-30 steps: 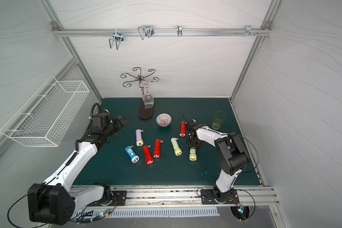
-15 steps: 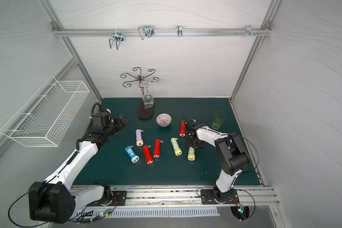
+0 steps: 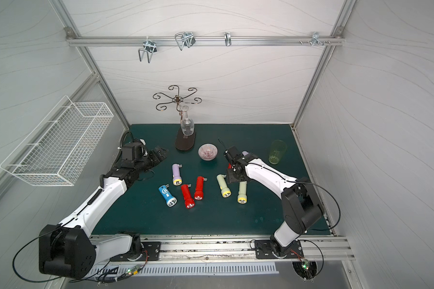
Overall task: Close the plug at the bottom of the flashlight
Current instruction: Place the flashlight at the center of the board, then pick up the flashlight from the center of the board.
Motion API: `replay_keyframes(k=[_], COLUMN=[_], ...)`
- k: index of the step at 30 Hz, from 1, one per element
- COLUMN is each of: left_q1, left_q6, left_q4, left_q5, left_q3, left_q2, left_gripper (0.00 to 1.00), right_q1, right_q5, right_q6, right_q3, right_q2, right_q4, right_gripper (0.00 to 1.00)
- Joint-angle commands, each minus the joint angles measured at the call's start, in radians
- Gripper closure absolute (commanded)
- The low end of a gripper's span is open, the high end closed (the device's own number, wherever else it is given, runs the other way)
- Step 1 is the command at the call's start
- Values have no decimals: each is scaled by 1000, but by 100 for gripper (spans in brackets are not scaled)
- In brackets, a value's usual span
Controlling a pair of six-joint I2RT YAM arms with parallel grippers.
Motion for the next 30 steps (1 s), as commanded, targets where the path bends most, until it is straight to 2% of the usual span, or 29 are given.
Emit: replay_keyframes(k=[1, 5, 15, 30], left_q1=[-50, -65, -64, -56], left_q6=[-21, -69, -49, -65], left_q4=[47, 71, 64, 65], left_q5=[31, 81, 110, 119], left_q3=[18, 8, 28, 27], left_q2=[10, 44, 57, 69], left_gripper=[0, 0, 0, 1], right_q1=[34, 66, 87, 97], right_q5=[-59, -128, -68, -41], right_q6=[-48, -63, -99, -87], right_q3=[32, 73, 180, 230], right_q2=[19, 91, 266, 384], right_q4=[-7, 20, -10, -3], right_gripper=[26, 26, 30, 41])
